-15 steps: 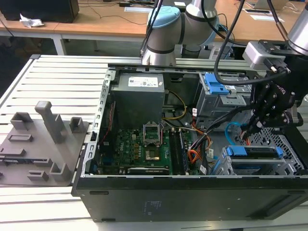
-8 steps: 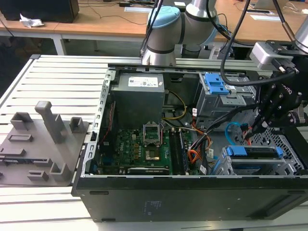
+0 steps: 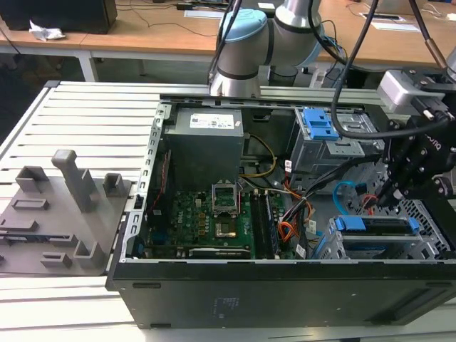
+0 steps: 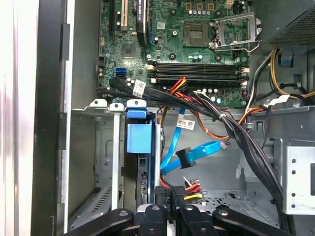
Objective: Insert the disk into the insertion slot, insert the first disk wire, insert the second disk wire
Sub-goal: 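Insert the first disk wire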
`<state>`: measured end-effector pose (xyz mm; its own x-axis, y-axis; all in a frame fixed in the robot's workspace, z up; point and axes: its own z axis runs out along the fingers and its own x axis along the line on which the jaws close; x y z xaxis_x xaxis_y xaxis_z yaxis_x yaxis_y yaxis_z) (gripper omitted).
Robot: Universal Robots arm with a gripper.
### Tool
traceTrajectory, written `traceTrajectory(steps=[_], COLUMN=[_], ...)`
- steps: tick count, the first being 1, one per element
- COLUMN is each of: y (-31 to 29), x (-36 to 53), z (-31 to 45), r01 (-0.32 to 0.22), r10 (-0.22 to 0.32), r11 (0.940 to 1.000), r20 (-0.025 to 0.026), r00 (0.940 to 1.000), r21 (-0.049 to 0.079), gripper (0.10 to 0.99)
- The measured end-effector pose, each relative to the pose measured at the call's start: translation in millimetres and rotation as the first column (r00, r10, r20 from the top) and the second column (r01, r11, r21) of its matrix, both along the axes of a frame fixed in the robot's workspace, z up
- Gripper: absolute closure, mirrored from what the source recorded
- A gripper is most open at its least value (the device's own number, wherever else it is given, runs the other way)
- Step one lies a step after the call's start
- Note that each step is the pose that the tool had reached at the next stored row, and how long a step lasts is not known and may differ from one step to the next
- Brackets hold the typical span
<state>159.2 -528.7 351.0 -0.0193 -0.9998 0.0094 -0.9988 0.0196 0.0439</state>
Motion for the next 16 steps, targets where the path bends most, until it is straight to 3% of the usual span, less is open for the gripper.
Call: traceTrajectory(steps=[4,5,16], y=[-7.4,-13.4,-17.4], x=[0.0,0.0,3.9], z=[-1.4,-1.9,-7.5], r01=[0.0,0.0,0.0], r10=[0.0,0.0,0.0], r11=[1.0,1.0,1.0], r20=[0.0,0.0,-0.0008], r00=[1.0,1.0,1.0], r21=[0.0,0.0,0.0], gripper=[0.918,0.918,0.918])
